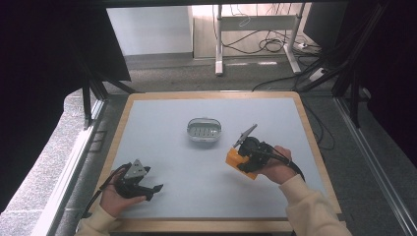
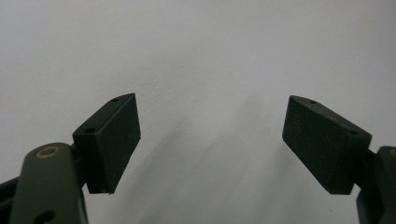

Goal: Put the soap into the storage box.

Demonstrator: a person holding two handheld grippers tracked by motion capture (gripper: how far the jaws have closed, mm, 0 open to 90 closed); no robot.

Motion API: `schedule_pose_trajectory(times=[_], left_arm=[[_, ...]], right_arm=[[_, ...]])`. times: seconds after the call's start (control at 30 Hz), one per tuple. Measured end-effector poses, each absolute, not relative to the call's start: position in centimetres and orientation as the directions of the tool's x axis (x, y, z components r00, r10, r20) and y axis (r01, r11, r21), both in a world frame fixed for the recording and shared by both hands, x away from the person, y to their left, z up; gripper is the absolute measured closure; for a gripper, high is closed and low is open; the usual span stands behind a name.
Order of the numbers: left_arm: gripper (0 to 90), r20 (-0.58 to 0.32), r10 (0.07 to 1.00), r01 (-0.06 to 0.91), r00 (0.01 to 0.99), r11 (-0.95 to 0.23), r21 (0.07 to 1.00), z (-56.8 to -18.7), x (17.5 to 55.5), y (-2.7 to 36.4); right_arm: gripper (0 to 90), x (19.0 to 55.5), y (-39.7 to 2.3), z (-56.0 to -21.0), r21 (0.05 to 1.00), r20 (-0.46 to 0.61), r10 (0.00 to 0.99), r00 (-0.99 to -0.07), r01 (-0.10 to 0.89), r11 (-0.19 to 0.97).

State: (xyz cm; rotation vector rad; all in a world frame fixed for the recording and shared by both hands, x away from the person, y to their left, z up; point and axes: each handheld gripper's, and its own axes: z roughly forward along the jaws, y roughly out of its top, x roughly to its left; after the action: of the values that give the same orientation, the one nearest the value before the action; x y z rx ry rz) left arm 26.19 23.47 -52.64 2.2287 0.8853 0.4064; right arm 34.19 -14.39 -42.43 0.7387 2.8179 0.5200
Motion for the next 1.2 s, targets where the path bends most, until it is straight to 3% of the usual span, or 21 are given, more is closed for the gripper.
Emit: schedule_pose_trajectory(times=[1.2], left_arm=[[19.2, 0.031, 0.697, 0.48, 0.716, -0.524, 0.704, -52.6, 26.2, 23.7]], right_arm=[[61.7, 37.1, -11.1, -40.8, 0.385, -0.104, 0.391, -0.915, 0.325, 0.863]])
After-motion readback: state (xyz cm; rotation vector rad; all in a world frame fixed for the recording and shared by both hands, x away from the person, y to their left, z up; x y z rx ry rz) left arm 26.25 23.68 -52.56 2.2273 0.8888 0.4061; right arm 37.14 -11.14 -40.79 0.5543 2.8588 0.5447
